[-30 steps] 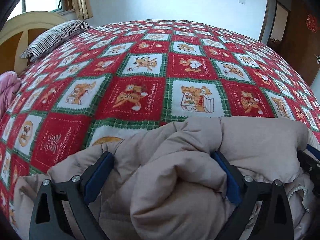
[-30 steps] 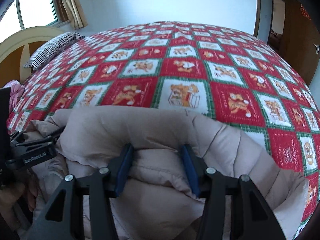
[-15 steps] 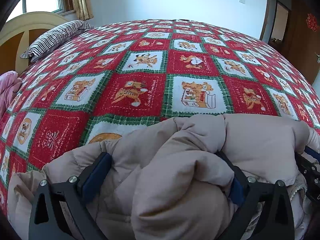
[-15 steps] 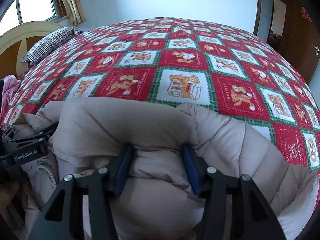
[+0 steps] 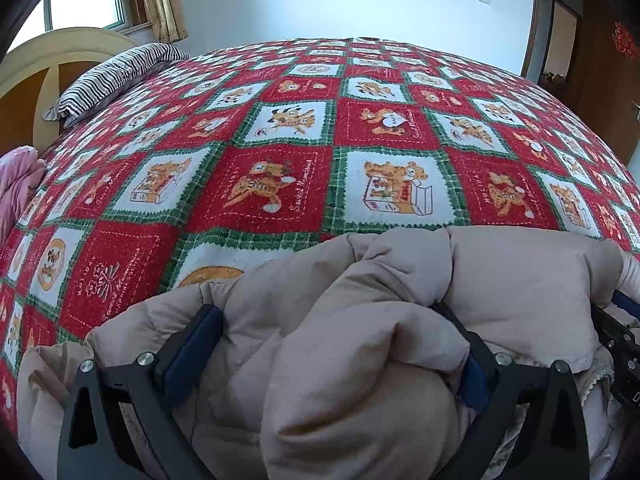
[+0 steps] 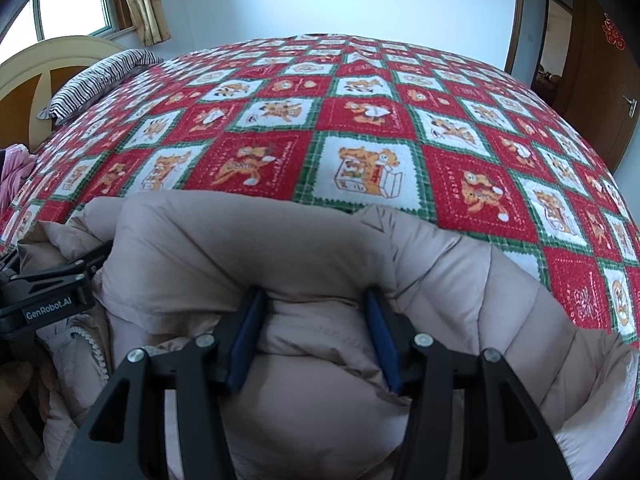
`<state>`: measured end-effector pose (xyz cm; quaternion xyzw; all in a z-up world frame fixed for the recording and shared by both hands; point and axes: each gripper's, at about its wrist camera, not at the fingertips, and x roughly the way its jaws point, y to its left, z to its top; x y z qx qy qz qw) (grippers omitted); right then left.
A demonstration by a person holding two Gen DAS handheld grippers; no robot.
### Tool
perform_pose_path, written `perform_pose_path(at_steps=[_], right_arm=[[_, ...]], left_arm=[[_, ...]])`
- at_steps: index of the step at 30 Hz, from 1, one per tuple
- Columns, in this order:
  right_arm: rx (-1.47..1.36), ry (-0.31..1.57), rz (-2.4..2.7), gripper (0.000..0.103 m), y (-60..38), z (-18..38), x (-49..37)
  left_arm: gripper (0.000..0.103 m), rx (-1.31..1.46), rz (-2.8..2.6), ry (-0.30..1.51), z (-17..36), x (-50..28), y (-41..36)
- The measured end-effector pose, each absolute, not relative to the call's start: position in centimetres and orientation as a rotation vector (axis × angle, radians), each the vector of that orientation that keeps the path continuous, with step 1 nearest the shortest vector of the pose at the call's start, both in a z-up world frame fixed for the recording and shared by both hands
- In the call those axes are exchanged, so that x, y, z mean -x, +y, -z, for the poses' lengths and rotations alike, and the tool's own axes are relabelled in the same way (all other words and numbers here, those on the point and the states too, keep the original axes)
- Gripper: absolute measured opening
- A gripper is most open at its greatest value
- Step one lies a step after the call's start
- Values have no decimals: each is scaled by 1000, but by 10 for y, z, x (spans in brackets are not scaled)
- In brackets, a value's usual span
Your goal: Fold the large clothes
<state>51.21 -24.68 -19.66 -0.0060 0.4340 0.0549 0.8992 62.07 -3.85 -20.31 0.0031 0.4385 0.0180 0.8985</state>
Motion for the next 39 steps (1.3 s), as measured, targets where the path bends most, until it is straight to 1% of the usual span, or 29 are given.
perform_pose_path(at_steps=[8, 12, 13, 15, 16, 17, 18, 19, 22, 24, 27, 31, 35, 39], right_arm=[[10, 900, -115, 54, -247, 198, -513], [19, 901, -113, 55, -247, 199, -514], [29, 902, -112, 56, -246, 198, -515], [66, 908, -129, 58, -246, 192, -513], [81, 895, -123, 61, -250, 182, -509], [67, 859, -98, 70, -257, 169, -499], [46, 833, -84, 74, -264, 158, -488], [28, 818, -80, 76, -272, 149, -479], [-38, 819, -75, 76, -302, 130, -437], [-95, 829, -58, 76, -324, 127, -400], [-178, 866, -33, 76, -349, 135, -345], [-268, 880, -16, 76, -364, 145, -270], [-314, 885, 5, 76, -369, 153, -201], [-345, 886, 40, 76, -374, 162, -145]], left_arm=[[102, -12, -39, 908, 204, -621, -39], [102, -23, -35, 949, 199, -629, -40], [102, -28, -43, 965, 191, -630, -38], [102, -35, -38, 932, 166, -623, -36], [102, -38, -27, 900, 152, -616, -35], [102, -58, -17, 852, 130, -603, -33], [102, -78, -10, 821, 114, -589, -30], [102, -87, 0, 799, 102, -576, -26], [102, -105, 20, 749, 81, -512, -2], [102, -93, 37, 771, 88, -467, 18], [102, -36, 34, 846, 112, -399, 54], [102, 2, -14, 885, 139, -318, 84], [102, -7, -51, 877, 147, -254, 99], [102, -5, -40, 892, 156, -212, 106]])
